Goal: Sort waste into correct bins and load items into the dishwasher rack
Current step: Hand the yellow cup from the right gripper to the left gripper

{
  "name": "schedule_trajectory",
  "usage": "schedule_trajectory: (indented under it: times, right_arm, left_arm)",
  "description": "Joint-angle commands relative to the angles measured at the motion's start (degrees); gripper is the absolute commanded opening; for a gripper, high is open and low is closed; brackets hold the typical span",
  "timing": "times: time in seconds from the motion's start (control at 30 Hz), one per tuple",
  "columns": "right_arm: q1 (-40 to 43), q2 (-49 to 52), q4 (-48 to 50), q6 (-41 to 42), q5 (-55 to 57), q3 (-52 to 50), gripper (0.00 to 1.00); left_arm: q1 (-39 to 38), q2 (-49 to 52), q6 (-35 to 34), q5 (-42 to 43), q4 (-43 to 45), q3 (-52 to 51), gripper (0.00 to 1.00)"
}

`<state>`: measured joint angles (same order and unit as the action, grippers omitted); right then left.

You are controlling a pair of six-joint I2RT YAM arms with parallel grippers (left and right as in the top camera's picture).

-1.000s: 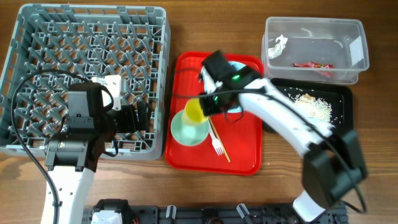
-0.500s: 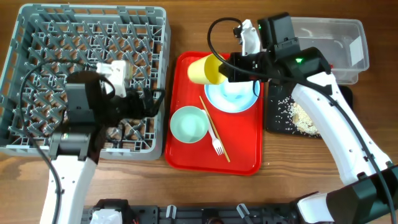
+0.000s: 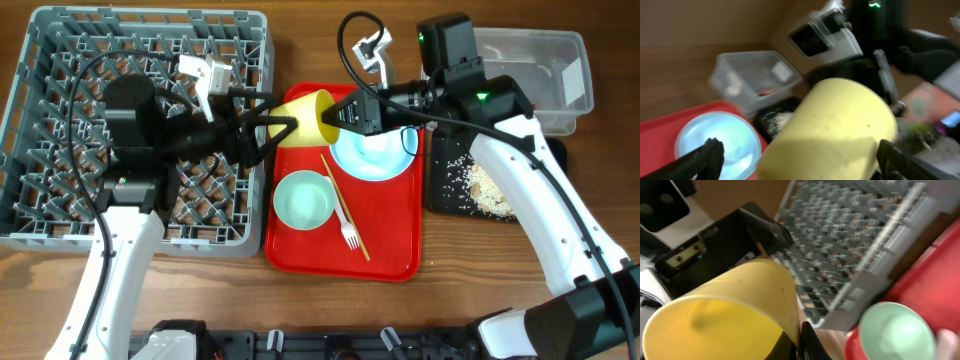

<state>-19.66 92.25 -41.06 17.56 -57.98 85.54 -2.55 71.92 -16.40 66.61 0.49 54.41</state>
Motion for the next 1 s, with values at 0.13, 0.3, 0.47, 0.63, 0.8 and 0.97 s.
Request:
schedule_trajectory:
  times: [0.13, 0.3, 0.47, 0.63, 0.8, 0.97]
  right_arm:
    - [0.63, 0.55, 7.21, 5.27, -9.11, -0.09, 0.04]
    - [3.8, 0.55, 10.4, 7.91, -12.68, -0.09, 0.04]
    - [4.72, 0.66, 9.9, 8.09, -14.1, -0.15, 0.04]
    - [4.68, 1.09, 8.79, 8.15, -14.16, -0.15, 0.04]
    - [4.63, 1.09, 8.2, 8.13, -16.48, -0.15, 0.04]
    - [3.5, 1.09, 8.24, 8.15, -17.14, -0.15, 0.04]
  left_arm:
    - [-0.28, 1.01, -1.01, 16.33, 4.28, 0.57, 0.9]
    - [-0.28, 1.01, -1.01, 16.33, 4.76, 0.57, 0.89]
    - [-0.28, 1.01, -1.03, 16.31, 8.74, 0.57, 0.82]
    - [-0.28, 1.01, -2.1, 16.24, 12.74, 0.57, 0.86]
    - [-0.28, 1.01, -2.12, 15.32, 13.62, 0.57, 0.88]
    - [-0.35, 1.01, -2.56, 14.97, 13.94, 0.57, 0.86]
